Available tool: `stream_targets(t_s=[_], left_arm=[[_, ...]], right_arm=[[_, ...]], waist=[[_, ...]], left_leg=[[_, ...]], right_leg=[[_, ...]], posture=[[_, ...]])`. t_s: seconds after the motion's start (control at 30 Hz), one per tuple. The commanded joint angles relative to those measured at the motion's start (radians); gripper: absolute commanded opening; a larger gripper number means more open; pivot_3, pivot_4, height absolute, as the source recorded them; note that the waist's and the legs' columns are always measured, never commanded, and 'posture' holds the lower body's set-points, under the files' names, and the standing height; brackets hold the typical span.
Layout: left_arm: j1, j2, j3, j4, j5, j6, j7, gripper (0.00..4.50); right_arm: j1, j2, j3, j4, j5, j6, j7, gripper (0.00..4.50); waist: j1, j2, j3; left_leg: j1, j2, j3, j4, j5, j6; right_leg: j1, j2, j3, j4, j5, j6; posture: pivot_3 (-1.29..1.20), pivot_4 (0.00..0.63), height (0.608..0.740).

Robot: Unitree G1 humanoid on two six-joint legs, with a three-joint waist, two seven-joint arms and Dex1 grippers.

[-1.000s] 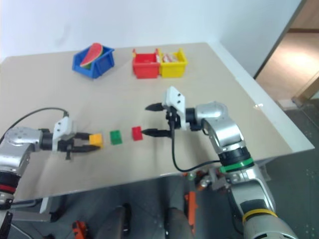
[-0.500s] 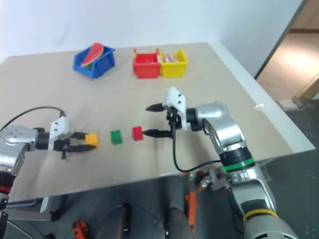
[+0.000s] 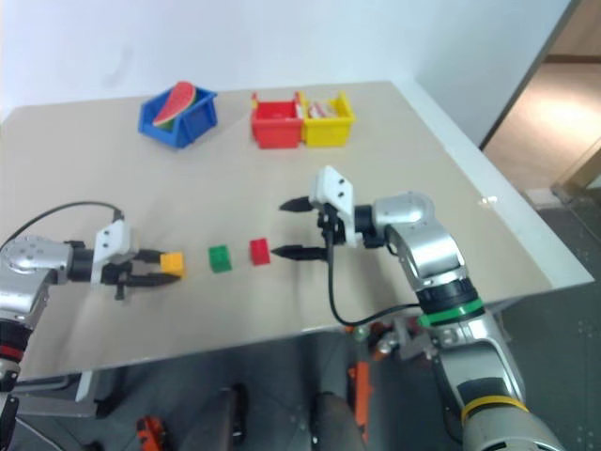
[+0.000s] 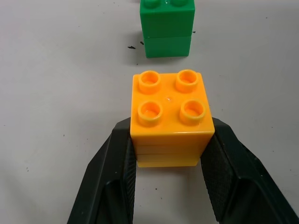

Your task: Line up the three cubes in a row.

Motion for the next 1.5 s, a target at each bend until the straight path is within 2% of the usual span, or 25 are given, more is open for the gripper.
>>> stream_targets(t_s=[0.03, 0.17, 0.23, 0.3, 0.43, 0.67, 0.8, 0.93, 1.03, 1.13, 1.27, 1.5], left_arm=[[-0.008, 0.009, -0.004, -0.009, -0.003, 0.007, -0.032, 1.62], [-0.005, 0.015, -0.011, -0.003, 0.009, 0.000, -0.039, 1.62], [-0.006, 0.014, -0.011, -0.003, 0.009, 0.001, -0.040, 2.42], [-0.009, 0.017, -0.014, -0.002, 0.014, -0.003, -0.046, 2.95], [-0.019, 0.024, -0.012, -0.003, 0.021, -0.016, -0.058, 4.46], [-0.044, 0.045, 0.009, -0.045, 0.009, -0.008, -0.061, 4.46], [-0.056, 0.096, 0.050, -0.126, -0.036, 0.088, -0.061, 4.46], [-0.047, 0.127, 0.123, -0.247, -0.118, 0.230, -0.017, 4.46], [-0.086, 0.102, 0.185, -0.269, -0.149, 0.330, 0.115, 4.46], [-0.108, 0.050, 0.220, -0.210, -0.095, 0.302, 0.294, 4.46], [-0.068, -0.016, 0.234, -0.184, -0.043, 0.263, 0.459, 4.46], [0.022, -0.122, 0.253, -0.216, 0.006, 0.250, 0.683, 4.46]], right_arm=[[-0.002, -0.011, -0.015, -0.036, 0.007, -0.008, -0.001, 4.50], [-0.001, -0.009, -0.014, -0.038, 0.005, -0.009, -0.002, 4.50], [0.000, -0.009, -0.014, -0.039, 0.005, -0.009, -0.003, 4.50], [0.002, -0.008, -0.014, -0.041, 0.005, -0.008, -0.003, 4.50], [0.007, -0.008, -0.013, -0.044, 0.005, -0.009, -0.002, 4.50], [0.010, -0.005, -0.015, -0.047, 0.005, -0.013, -0.003, 4.50], [0.003, -0.004, -0.032, -0.062, 0.023, -0.001, -0.009, 4.50], [-0.028, 0.007, -0.097, -0.122, 0.122, 0.126, -0.045, 4.50], [-0.049, 0.020, -0.135, -0.120, 0.147, 0.148, -0.099, 4.50], [-0.071, 0.045, -0.152, -0.032, 0.081, 0.059, -0.197, 4.50], [-0.089, 0.078, -0.144, 0.125, -0.018, -0.099, -0.303, 4.50], [-0.081, 0.127, -0.132, 0.296, -0.093, -0.247, -0.360, 4.50]], waist=[[0.000, 0.000, 0.000], [0.000, 0.000, 0.000], [0.000, 0.000, 0.000], [0.000, 0.000, 0.000], [0.000, 0.000, 0.000], [0.000, 0.000, 0.000], [0.000, 0.000, 0.000], [-0.001, 0.000, 0.000], [0.000, 0.000, 0.000], [0.000, 0.000, 0.000], [-0.001, 0.000, 0.000], [-0.002, 0.000, 0.000]], left_leg=[[0.000, 0.000, 0.000, 0.000, 0.000, 0.000], [0.000, 0.000, 0.000, 0.000, 0.000, 0.000], [0.000, 0.000, 0.000, 0.000, 0.000, 0.000], [0.000, 0.000, 0.001, 0.000, 0.000, 0.000], [0.000, 0.000, 0.001, 0.000, 0.000, 0.000], [0.000, 0.000, 0.001, 0.000, 0.000, 0.000], [0.000, 0.000, 0.001, 0.000, 0.000, 0.000], [0.000, 0.001, 0.001, 0.000, 0.000, 0.000], [0.000, 0.001, 0.001, 0.000, 0.000, 0.000], [0.001, 0.001, 0.000, 0.002, 0.000, 0.000], [0.004, 0.001, 0.002, 0.003, 0.000, 0.000], [0.003, 0.001, 0.004, 0.003, 0.000, 0.001]], right_leg=[[0.000, 0.000, 0.000, 0.000, 0.000, 0.000], [0.000, 0.000, 0.000, 0.000, 0.000, 0.000], [0.000, 0.000, 0.000, 0.000, 0.000, 0.000], [0.000, 0.000, 0.000, 0.000, 0.000, 0.000], [0.000, 0.000, 0.000, 0.000, 0.000, 0.000], [0.000, 0.000, 0.000, 0.000, 0.000, 0.000], [0.000, 0.000, 0.001, 0.000, 0.000, 0.000], [0.000, 0.000, 0.001, 0.001, 0.000, 0.000], [0.000, 0.000, 0.001, 0.001, 0.000, 0.000], [0.001, 0.001, 0.001, 0.001, 0.001, 0.001], [0.002, 0.001, 0.003, 0.001, 0.003, 0.002], [0.001, 0.002, 0.006, 0.001, 0.006, 0.006]], posture=[[0.00, 0.150, 0.740], [0.00, 0.150, 0.740], [0.00, 0.150, 0.740], [0.00, 0.150, 0.740], [0.00, 0.150, 0.740], [0.00, 0.150, 0.740], [0.00, 0.150, 0.740], [0.00, 0.150, 0.740], [0.00, 0.150, 0.740], [0.00, 0.150, 0.740], [0.00, 0.150, 0.740], [0.00, 0.150, 0.740]])
